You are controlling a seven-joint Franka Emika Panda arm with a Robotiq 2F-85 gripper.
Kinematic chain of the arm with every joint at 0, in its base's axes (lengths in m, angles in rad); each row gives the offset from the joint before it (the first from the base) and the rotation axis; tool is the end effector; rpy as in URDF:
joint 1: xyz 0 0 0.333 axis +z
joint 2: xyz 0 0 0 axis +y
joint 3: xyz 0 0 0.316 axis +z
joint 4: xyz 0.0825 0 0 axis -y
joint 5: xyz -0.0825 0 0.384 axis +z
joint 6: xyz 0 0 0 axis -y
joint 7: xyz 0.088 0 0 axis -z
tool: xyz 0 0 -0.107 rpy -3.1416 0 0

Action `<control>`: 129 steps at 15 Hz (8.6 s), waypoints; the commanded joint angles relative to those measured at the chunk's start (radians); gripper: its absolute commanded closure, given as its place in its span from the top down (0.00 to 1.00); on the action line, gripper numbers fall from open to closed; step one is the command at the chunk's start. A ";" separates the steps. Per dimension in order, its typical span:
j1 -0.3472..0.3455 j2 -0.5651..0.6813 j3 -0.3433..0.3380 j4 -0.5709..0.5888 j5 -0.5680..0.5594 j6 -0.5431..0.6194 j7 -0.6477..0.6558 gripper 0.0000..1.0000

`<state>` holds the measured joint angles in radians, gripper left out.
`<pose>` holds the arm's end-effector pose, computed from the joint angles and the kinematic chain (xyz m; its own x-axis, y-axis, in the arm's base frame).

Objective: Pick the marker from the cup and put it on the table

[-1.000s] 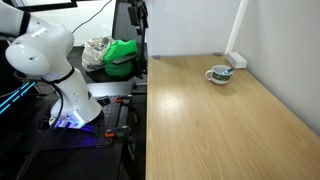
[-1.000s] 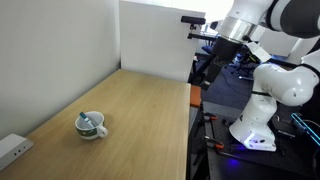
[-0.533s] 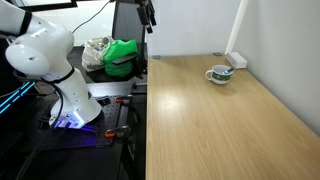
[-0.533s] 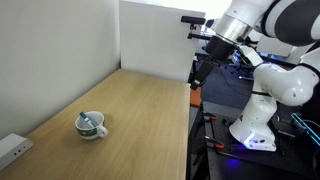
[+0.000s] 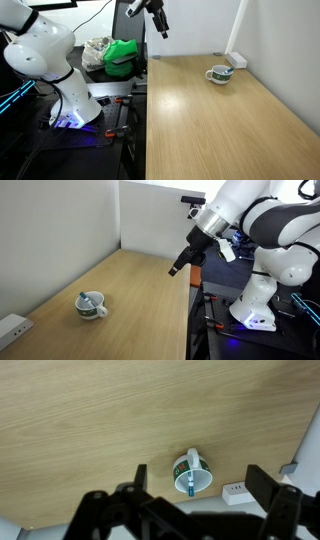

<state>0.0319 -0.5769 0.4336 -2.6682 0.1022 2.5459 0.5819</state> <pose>0.3604 0.1807 0.4458 0.8851 -0.2060 0.4173 -0.1795 -0.9784 -0.1022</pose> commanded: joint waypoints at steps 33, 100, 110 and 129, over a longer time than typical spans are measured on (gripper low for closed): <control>-0.214 0.766 0.095 0.520 -0.786 0.166 0.485 1.00; 0.346 1.429 -0.558 1.184 -0.418 0.195 0.191 0.67; 0.361 1.497 -0.580 1.259 -0.362 0.193 0.111 0.32; 0.569 1.421 -0.808 1.168 -0.409 0.264 0.273 0.05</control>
<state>0.5536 0.8998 -0.3206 -1.4293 -0.2918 2.7919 0.7974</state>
